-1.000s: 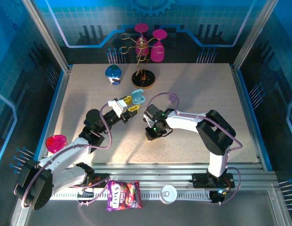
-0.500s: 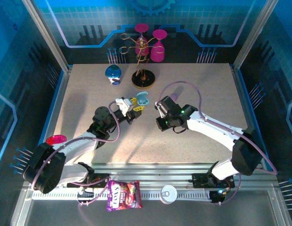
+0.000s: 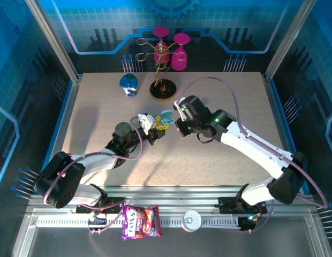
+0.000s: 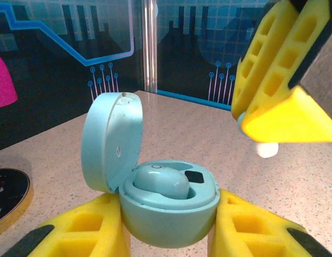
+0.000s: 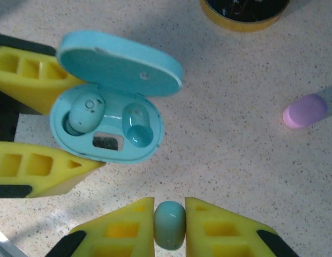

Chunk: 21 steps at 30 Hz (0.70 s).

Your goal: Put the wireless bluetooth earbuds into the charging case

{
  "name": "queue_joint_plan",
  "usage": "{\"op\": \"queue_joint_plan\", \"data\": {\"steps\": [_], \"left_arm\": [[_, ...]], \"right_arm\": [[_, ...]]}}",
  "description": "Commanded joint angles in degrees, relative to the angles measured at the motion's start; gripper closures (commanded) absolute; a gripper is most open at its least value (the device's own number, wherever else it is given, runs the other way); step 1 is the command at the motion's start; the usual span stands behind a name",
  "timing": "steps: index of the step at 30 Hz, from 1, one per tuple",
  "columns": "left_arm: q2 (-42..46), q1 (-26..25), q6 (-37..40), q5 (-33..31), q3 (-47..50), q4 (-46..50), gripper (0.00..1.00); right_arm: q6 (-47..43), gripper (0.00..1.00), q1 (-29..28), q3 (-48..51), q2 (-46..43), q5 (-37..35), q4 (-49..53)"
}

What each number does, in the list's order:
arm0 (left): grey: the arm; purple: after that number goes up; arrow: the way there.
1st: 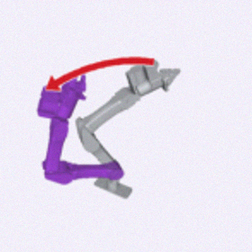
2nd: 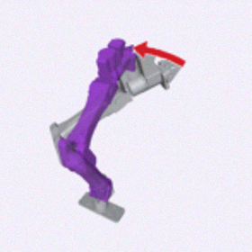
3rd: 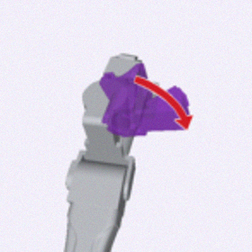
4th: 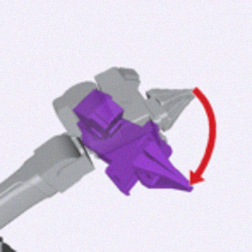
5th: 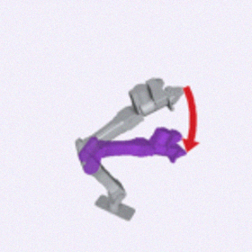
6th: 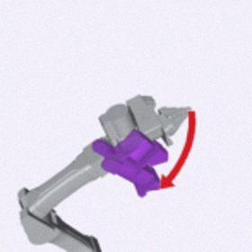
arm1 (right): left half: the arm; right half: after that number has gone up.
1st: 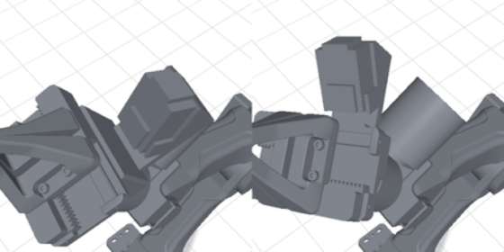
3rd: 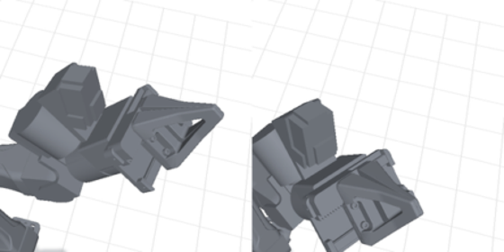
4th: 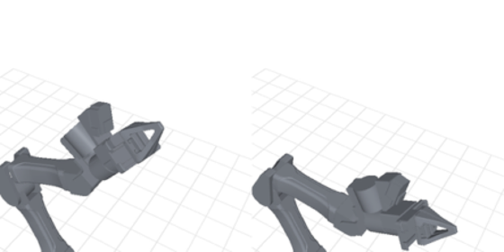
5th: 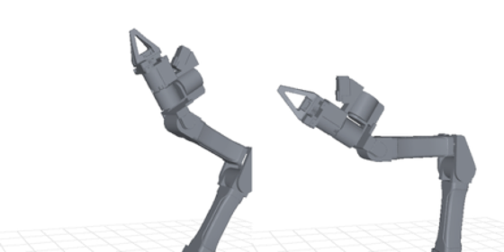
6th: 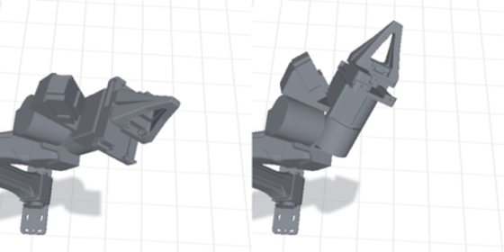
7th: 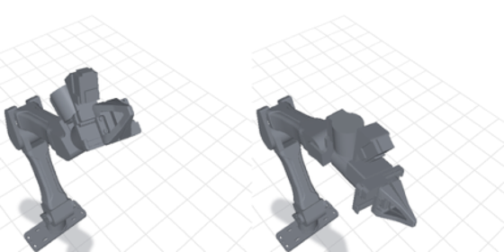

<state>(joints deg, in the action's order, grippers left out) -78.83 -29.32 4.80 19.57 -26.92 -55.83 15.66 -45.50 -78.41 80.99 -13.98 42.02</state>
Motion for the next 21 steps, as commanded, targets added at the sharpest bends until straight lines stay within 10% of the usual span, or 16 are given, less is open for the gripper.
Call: {"op": "queue_joint_plan", "data": {"steps": [1, 21], "left_arm": [[-0.1, -0.3, -1.7, 2.4, 0.7, -1.5, 0.71], [1.5, -1.3, -7.3, 7.5, 0.2, 2.4, 0.71]], "right_arm": [[-1.7, 0.83, -0.6, -2.1, 0.8, -0.3, 0.4], [-2.5, 0.83, -0.6, -3.4, 5.2, 0.6, -2.7]]}}
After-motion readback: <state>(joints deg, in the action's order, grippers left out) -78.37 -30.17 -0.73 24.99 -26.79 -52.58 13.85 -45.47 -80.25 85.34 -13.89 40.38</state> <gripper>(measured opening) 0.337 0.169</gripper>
